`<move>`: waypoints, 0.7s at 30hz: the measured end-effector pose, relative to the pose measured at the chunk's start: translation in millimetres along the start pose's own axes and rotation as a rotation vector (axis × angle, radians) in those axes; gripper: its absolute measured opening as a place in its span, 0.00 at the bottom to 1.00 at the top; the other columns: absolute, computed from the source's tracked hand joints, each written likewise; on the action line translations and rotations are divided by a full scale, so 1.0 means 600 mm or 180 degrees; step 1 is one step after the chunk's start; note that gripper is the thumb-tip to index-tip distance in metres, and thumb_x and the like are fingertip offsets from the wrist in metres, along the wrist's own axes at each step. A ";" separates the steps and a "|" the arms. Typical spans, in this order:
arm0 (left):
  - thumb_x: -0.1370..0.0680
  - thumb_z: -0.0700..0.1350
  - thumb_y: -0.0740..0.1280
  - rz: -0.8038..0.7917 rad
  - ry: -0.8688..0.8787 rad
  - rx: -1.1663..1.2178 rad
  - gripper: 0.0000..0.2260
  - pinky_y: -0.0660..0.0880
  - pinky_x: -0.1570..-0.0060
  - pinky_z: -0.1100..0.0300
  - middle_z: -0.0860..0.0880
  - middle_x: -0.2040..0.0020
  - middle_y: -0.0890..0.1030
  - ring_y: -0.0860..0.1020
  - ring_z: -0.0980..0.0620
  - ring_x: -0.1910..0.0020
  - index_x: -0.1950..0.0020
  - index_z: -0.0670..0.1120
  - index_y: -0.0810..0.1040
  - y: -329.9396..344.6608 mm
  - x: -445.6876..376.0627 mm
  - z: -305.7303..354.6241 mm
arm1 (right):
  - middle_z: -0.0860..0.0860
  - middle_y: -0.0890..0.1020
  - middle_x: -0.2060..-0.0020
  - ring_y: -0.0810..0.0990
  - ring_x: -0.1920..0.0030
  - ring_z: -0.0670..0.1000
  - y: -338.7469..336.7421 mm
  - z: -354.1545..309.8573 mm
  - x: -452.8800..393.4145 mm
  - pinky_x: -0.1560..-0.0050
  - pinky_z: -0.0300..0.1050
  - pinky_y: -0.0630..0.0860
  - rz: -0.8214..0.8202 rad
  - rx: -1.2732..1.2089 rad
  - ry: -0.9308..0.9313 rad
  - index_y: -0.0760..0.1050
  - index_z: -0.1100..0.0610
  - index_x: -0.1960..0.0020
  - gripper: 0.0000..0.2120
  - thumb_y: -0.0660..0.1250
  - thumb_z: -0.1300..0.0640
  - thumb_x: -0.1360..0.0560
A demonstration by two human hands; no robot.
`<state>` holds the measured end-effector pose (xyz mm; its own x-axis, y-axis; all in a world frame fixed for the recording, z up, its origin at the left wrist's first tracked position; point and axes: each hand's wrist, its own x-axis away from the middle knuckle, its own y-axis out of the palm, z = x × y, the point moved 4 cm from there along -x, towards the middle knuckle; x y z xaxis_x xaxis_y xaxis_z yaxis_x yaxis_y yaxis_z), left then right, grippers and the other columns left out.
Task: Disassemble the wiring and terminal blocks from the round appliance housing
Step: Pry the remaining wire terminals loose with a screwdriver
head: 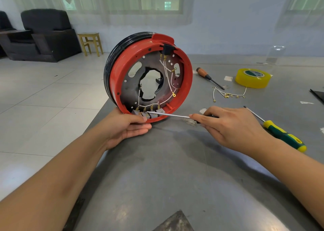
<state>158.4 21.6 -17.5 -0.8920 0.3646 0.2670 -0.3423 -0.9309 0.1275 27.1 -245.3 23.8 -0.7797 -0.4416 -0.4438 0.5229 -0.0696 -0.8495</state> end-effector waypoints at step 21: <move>0.22 0.31 0.70 0.0195 0.0004 0.0657 0.02 0.85 0.58 0.56 0.35 0.49 0.87 0.88 0.40 0.49 0.50 0.33 0.81 -0.002 -0.003 -0.009 | 0.53 0.81 0.53 0.78 0.63 0.57 0.028 -0.031 0.005 0.73 0.47 0.73 0.0249 -0.0187 0.0397 0.78 0.46 0.31 0.21 0.72 0.59 0.23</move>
<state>158.7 21.7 -23.2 -0.9097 0.3073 0.2793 -0.2198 -0.9269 0.3042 27.0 -231.1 3.0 -0.7761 -0.3288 -0.5382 0.5656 0.0147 -0.8246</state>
